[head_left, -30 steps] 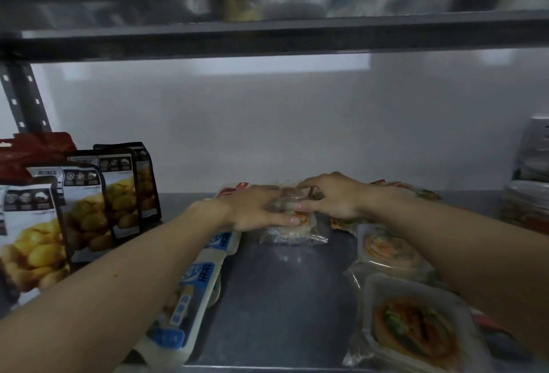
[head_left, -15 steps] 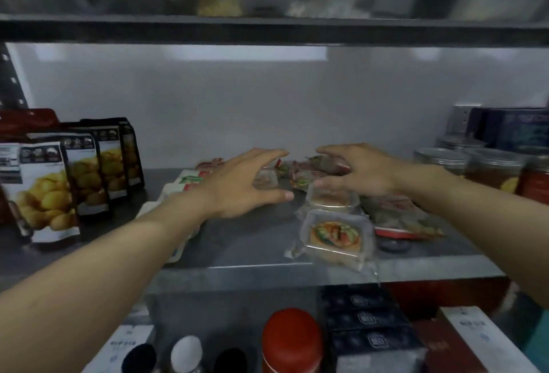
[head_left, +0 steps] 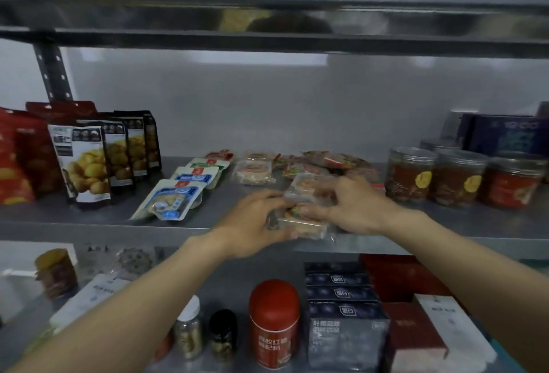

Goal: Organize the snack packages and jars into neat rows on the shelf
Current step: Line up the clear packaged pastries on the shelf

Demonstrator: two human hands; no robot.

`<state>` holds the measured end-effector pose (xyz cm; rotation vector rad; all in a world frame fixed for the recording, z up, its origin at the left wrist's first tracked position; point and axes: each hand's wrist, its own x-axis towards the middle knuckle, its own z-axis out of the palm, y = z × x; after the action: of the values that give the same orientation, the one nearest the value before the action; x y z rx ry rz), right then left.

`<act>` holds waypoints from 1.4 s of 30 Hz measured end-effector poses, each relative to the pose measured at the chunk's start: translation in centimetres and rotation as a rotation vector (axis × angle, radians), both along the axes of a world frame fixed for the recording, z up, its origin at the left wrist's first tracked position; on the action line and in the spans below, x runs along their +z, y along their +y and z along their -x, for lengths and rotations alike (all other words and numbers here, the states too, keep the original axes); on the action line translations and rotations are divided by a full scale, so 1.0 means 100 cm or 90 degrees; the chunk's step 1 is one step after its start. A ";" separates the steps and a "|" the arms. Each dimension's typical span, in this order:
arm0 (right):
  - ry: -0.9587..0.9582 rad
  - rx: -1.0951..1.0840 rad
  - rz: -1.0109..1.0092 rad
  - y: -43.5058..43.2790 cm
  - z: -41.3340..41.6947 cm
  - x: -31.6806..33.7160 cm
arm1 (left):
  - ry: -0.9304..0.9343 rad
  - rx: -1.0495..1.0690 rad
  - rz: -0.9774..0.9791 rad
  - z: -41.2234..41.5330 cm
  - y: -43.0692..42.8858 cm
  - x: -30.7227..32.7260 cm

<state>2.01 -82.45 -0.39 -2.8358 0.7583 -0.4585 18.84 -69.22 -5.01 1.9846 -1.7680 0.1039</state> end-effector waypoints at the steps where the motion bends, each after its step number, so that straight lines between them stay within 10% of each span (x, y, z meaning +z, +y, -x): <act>1: -0.002 0.011 -0.009 0.005 0.000 -0.005 | 0.002 0.006 0.012 -0.003 0.003 -0.002; 17: -0.034 0.055 -0.118 0.050 -0.064 -0.016 | 0.023 0.076 0.005 -0.052 0.047 -0.001; 42: 0.176 0.110 0.093 0.012 -0.108 0.004 | -0.130 0.148 -0.188 -0.085 0.001 0.048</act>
<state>12.76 -81.30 -0.03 -3.1082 0.5342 -0.1006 27.34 -69.16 -0.20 2.4671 -1.7499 0.1326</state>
